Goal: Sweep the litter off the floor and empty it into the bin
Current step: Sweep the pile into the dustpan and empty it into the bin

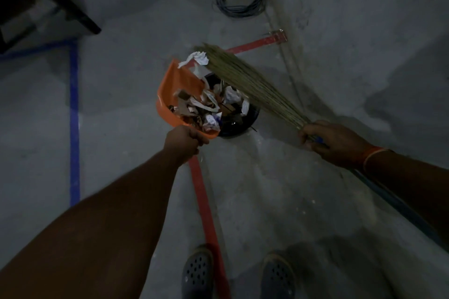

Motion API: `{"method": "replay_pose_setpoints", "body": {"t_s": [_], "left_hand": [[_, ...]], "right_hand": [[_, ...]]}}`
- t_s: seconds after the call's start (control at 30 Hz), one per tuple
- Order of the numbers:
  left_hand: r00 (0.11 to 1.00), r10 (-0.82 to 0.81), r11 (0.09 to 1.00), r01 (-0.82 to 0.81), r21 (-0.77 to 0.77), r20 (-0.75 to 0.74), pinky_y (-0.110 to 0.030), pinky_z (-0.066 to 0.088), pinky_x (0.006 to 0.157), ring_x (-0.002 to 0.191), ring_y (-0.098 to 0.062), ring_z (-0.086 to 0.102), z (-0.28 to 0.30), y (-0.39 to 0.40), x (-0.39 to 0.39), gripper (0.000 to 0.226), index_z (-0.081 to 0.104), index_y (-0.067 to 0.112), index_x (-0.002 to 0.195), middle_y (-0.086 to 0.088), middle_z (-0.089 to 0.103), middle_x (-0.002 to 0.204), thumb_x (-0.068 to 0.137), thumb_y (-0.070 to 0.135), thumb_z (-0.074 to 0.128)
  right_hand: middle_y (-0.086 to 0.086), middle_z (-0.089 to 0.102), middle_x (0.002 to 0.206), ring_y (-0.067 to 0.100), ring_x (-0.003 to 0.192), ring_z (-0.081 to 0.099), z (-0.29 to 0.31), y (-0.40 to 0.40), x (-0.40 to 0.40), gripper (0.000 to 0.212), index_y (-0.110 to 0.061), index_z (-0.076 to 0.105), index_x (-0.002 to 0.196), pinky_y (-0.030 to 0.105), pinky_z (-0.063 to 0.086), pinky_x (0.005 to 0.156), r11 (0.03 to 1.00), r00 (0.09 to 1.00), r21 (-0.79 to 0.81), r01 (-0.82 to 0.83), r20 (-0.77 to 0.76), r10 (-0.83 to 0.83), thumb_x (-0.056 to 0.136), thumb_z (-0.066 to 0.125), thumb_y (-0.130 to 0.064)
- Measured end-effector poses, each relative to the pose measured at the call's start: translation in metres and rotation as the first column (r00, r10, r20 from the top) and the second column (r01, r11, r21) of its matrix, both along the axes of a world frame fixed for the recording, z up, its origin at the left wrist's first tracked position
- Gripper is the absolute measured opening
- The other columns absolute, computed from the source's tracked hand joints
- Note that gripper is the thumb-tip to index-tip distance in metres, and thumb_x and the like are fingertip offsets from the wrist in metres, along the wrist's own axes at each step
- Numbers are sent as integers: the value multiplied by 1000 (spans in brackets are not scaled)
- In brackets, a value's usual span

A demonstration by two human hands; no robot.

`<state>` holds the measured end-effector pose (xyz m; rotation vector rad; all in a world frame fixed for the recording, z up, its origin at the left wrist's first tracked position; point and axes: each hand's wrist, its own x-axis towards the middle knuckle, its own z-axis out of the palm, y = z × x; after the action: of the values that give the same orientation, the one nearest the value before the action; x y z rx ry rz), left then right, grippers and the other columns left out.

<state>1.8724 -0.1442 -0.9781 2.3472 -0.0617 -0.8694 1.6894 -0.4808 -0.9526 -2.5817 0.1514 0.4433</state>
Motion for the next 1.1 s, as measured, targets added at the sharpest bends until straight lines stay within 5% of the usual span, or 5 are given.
{"method": "replay_pose_setpoints", "body": {"t_s": [0.4, 0.63, 0.93, 1.03, 1.1], "left_hand": [[999, -45, 997, 45, 65, -10, -23, 47, 52, 67, -19, 65, 7, -5, 5, 20, 78, 4, 86, -12, 73, 88, 93, 0, 60], [991, -134, 984, 131, 119, 13, -42, 62, 79, 84, -23, 73, 11, -7, 5, 17, 78, 5, 87, -9, 75, 90, 88, -4, 64], [979, -204, 965, 204, 166, -14, -42, 61, 78, 81, -24, 72, 7, -17, 15, 16, 74, 11, 73, -9, 76, 92, 87, 3, 71], [980, -198, 969, 196, 152, -2, -39, 62, 74, 78, -20, 72, 8, -28, 16, 4, 76, 7, 87, -6, 77, 92, 84, 10, 75], [992, -118, 986, 114, 120, 32, -34, 62, 70, 81, -21, 74, 11, -38, 15, 24, 73, 10, 100, -5, 75, 93, 79, 17, 79]], "right_hand": [[-5, 57, 102, 17, 92, 55, 3, 14, -18, 18, -37, 57, 97, 35, 47, 83, 1000, 998, -23, -21, -53, 19, 89, 64, -21], [-5, 59, 92, 18, 80, 51, 5, 16, -40, 20, -24, 62, 94, 28, 37, 71, 997, 1000, -74, -6, -29, 4, 84, 68, -7], [-5, 55, 93, 18, 83, 51, 21, 3, -60, 20, -23, 62, 92, 29, 39, 75, 992, 993, -96, 88, -72, -95, 84, 66, -6], [-13, 47, 86, 16, 84, 48, 28, 0, -63, 18, -22, 62, 96, 27, 34, 74, 990, 989, -104, 99, -102, -109, 86, 64, -7], [-16, 43, 84, 15, 84, 47, 31, -1, -65, 17, -23, 61, 97, 27, 33, 74, 989, 986, -112, 94, -128, -108, 88, 62, -9]]}}
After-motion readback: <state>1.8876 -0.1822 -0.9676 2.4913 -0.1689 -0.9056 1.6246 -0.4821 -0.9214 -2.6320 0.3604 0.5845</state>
